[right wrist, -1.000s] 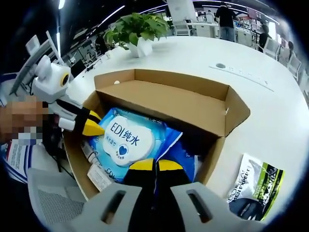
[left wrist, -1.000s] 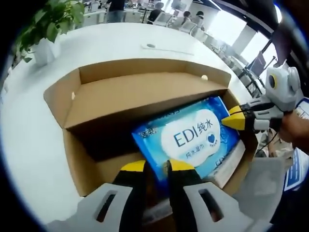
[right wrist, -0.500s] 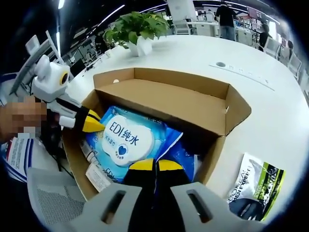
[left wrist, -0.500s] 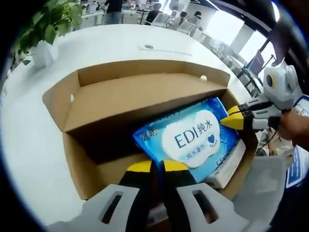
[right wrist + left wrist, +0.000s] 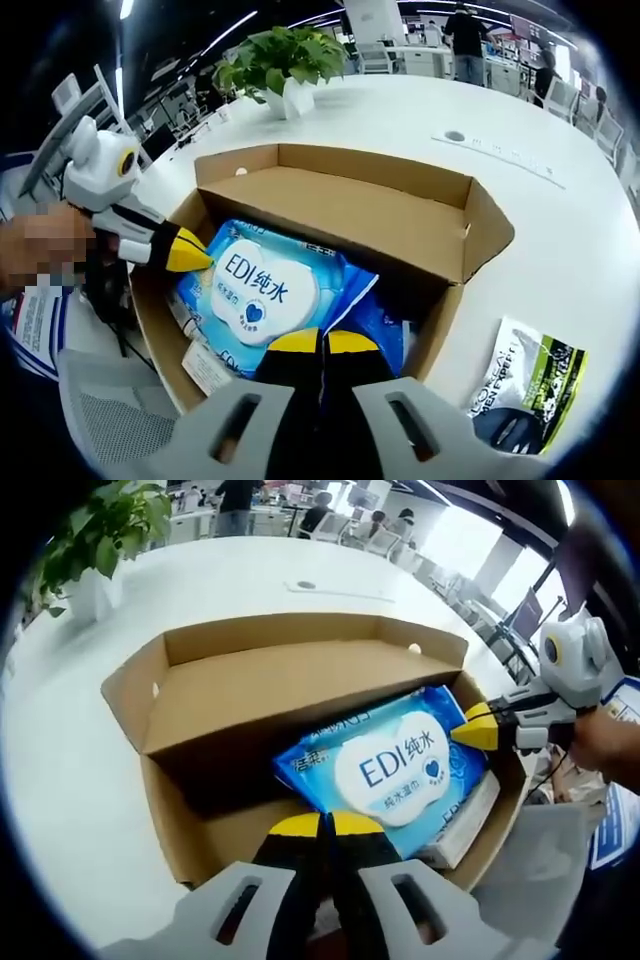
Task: Operate the shoe box by opening the lid, removing the specified soft item, and placing it in the target area until the item is outside and the box remains undamaged.
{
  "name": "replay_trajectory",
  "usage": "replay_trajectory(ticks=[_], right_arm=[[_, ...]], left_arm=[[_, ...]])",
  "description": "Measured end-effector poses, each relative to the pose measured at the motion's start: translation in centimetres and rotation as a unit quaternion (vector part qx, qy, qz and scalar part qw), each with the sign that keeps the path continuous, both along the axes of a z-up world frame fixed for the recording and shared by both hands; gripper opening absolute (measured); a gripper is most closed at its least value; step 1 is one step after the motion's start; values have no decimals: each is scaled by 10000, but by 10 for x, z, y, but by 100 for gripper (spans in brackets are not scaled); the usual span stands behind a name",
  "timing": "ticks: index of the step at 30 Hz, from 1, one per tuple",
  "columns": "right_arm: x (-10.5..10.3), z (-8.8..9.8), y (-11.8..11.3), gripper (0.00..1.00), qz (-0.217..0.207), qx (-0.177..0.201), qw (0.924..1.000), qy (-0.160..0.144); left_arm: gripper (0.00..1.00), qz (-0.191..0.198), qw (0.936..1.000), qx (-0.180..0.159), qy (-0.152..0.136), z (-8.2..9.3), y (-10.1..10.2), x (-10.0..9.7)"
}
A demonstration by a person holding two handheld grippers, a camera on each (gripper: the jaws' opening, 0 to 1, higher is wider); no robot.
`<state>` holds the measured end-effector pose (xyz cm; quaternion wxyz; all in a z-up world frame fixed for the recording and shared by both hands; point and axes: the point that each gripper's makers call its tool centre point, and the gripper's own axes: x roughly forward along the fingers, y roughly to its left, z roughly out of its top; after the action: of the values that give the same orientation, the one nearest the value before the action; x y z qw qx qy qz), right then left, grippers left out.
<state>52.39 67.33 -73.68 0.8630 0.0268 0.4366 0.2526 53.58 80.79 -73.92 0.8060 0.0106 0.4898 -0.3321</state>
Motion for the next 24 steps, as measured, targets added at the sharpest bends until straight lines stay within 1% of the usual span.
replay_trajectory(ticks=[6,7,8,10,12,24], right_arm=[[-1,4,0,0,-24,26,10000,-24],[-2,5,0,0,-33,26,10000,-25],[-2,6,0,0,-34,27,10000,-38],[-2,9,1,0,-37,32,10000,-68],[-2,13,2,0,-37,41,9999,-98],[-4,37,0,0,-73,102,9995,-304]], left_arm=[[0,15,10000,-77,11,4,1,-4],[0,10,10000,-77,0,5,1,-5],[0,35,9999,-86,-77,8,1,-4],[0,18,10000,-77,-58,9,1,-5],[0,27,9999,-87,-97,11,3,-4],[0,38,9994,-203,-288,42,0,-7]])
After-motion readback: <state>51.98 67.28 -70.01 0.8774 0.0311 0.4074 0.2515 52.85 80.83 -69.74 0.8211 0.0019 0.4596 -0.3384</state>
